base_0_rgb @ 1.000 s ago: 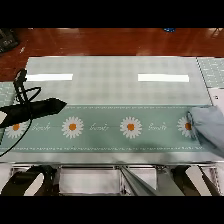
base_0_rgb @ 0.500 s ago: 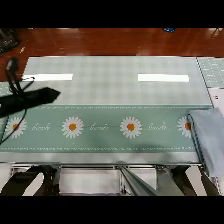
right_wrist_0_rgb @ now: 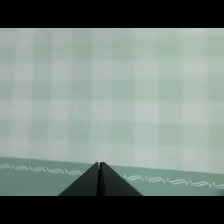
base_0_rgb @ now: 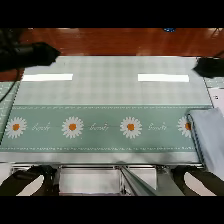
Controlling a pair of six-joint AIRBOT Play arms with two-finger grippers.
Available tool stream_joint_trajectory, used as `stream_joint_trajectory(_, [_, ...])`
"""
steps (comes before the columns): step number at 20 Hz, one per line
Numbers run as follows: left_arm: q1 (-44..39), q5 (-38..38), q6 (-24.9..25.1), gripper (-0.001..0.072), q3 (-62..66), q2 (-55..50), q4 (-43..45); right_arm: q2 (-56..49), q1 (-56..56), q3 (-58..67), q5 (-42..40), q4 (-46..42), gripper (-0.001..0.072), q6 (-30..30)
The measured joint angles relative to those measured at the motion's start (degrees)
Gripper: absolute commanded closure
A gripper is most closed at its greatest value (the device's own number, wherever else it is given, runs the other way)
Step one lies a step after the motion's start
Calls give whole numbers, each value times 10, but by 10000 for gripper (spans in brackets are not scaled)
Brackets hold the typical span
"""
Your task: Fold the shirts.
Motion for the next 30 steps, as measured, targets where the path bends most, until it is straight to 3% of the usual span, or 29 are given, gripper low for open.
stream_joint_trajectory(3, [-10,-15,-49,686,-76,-7,76,-75,80,11,44,-79,689,39])
stream_joint_trajectory(9, [-1,-20,-102,685,-122,-10,119,-124,122,17,75,-131,689,66])
stream_joint_trajectory(30, [1,-25,-116,685,-129,-11,130,-132,128,17,84,-144,689,73])
